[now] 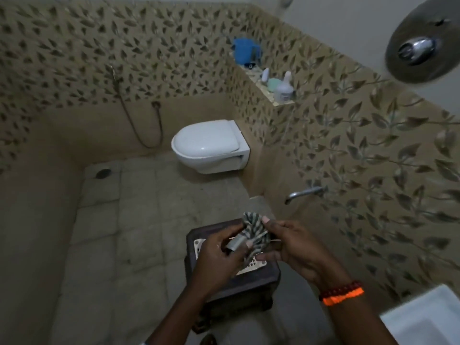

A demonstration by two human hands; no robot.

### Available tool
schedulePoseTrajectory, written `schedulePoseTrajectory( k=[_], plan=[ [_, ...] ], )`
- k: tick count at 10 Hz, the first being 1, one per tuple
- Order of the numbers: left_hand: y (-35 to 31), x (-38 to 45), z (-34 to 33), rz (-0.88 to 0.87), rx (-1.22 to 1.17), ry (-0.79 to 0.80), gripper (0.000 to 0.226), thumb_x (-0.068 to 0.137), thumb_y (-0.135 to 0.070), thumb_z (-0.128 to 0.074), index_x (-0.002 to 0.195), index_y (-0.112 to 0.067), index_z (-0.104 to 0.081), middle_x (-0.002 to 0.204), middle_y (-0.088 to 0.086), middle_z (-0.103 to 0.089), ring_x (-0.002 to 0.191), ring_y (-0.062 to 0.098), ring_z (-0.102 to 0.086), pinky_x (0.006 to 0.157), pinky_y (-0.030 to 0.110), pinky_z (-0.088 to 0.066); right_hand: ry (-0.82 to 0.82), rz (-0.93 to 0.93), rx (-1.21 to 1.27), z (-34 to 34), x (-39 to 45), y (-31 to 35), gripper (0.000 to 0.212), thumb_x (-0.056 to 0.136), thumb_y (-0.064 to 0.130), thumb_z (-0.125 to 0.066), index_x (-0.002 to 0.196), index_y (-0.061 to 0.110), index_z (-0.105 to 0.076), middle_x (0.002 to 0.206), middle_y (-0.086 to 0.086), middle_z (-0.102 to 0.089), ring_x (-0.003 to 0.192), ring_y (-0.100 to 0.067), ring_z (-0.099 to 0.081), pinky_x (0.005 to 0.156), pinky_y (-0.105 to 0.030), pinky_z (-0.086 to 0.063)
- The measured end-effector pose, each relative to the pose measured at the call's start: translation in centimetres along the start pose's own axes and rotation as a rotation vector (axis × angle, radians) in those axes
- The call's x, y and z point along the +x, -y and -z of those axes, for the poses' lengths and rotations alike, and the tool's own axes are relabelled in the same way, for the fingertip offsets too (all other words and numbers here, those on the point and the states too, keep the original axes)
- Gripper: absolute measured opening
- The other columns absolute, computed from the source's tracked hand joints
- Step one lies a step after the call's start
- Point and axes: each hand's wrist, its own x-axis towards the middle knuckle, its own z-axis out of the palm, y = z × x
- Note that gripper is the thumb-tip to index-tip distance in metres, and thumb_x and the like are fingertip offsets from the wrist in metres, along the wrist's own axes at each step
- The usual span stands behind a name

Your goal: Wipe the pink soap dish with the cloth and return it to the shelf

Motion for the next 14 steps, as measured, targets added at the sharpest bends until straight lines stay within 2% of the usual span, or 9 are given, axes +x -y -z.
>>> schedulePoseTrajectory(
  k=[1, 3, 5, 7, 8, 9, 10, 11, 14],
  plan=[
    [2.9, 1.9, 1.2, 0.166, -0.068, -0.078, 0.013, 0.097, -0.005, -0.067, 0.099, -0.004, -0.079, 0.092, 0.009, -0.081, 0.087, 0.018, -0.074, 0.077, 0.048, -0.060, -0.067, -0.059, -0.023, 1.8, 3.5, -1.0, 0.036, 0.096, 0.030, -0.058, 0.096, -0.004, -0.070, 0.097, -0.024, -0.069, 0.077, -0.032, -0.068, 0.065, -0.035, -0.057],
    [9.3, 4.1, 0.5, 0.573, -0.432, -0.047, 0.024, 0.102, -0.016, -0.061, 0.110, -0.001, -0.078, 0.116, 0.019, -0.077, 0.115, 0.038, -0.069, 0.103, 0.043, -0.054, -0.066, -0.257, 0.067, 4.6, 10.5, -6.9, 0.032, 0.097, 0.032, -0.057, 0.103, 0.007, -0.076, 0.114, -0.017, -0.071, 0.104, -0.027, -0.069, 0.090, -0.038, -0.052],
    [18.9, 6.9, 0.2, 0.645, -0.180, -0.085, 0.026, 0.097, -0.008, -0.067, 0.121, 0.003, -0.068, 0.126, 0.027, -0.069, 0.122, 0.042, -0.063, 0.106, 0.054, -0.049, 0.038, -0.366, -0.026, 7.6, 16.8, -14.1, 0.028, 0.095, 0.006, -0.059, 0.119, -0.007, -0.062, 0.120, -0.026, -0.066, 0.114, -0.041, -0.061, 0.101, -0.055, -0.047],
    [27.3, 9.4, 0.6, 0.584, 0.120, -0.014, 0.051, 0.086, 0.017, -0.069, 0.133, 0.006, -0.052, 0.134, 0.025, -0.059, 0.122, 0.037, -0.059, 0.096, 0.038, -0.053, -0.045, -0.326, -0.380, 9.0, 24.7, -21.3, 0.027, 0.094, -0.013, -0.048, 0.119, -0.014, -0.059, 0.121, -0.032, -0.062, 0.113, -0.044, -0.059, 0.099, -0.056, -0.047],
    [30.7, 10.6, 0.1, 0.539, 0.219, -0.053, 0.046, 0.086, 0.015, -0.068, 0.129, 0.002, -0.055, 0.131, 0.019, -0.060, 0.118, 0.034, -0.060, 0.101, 0.038, -0.053, -0.049, -0.292, -0.521, 9.2, 28.0, -24.5, 0.022, 0.093, -0.011, -0.053, 0.113, -0.012, -0.063, 0.117, -0.029, -0.065, 0.105, -0.033, -0.063, 0.083, -0.033, -0.056],
    [33.3, 11.2, -0.4, 0.531, 0.287, -0.119, 0.044, 0.090, 0.009, -0.067, 0.130, -0.006, -0.056, 0.119, 0.006, -0.063, 0.097, 0.001, -0.063, 0.078, 0.004, -0.051, -0.127, -0.235, -0.662, 9.4, 30.2, -26.6, 0.014, 0.089, -0.007, -0.059, 0.099, -0.016, -0.062, 0.105, -0.032, -0.066, 0.101, -0.037, -0.063, 0.089, -0.041, -0.053],
    [35.4, 11.1, -1.0, 0.518, 0.382, -0.165, 0.038, 0.089, 0.008, -0.067, 0.124, -0.002, -0.060, 0.099, -0.009, -0.063, 0.087, -0.015, -0.064, 0.072, 0.010, -0.055, -0.210, -0.186, -0.761, 9.5, 31.2, -28.1, 0.010, 0.082, -0.008, -0.065, 0.089, -0.014, -0.063, 0.091, -0.030, -0.068, 0.090, -0.036, -0.066, 0.078, -0.036, -0.053],
    [35.9, 10.2, -1.6, 0.487, 0.659, -0.081, 0.041, 0.092, -0.002, -0.062, 0.133, -0.009, -0.056, 0.126, 0.012, -0.059, 0.110, 0.019, -0.062, 0.088, 0.043, -0.058, -0.238, -0.111, -0.884, 9.4, 30.9, -28.5, 0.005, 0.082, -0.002, -0.065, 0.082, -0.006, -0.062, 0.082, -0.025, -0.067, 0.082, -0.037, -0.066, 0.072, -0.042, -0.055],
    [28.5, 10.0, -0.3, 0.284, 1.004, -0.059, 0.048, 0.096, -0.016, -0.059, 0.140, 0.003, -0.053, 0.138, 0.031, -0.056, 0.118, 0.047, -0.062, 0.092, 0.051, -0.057, -0.311, 0.298, -1.153, 6.5, 25.7, -22.7, 0.025, 0.099, 0.022, -0.053, 0.089, 0.003, -0.067, 0.089, -0.019, -0.068, 0.088, -0.036, -0.064, 0.077, -0.043, -0.052]
  ],
)
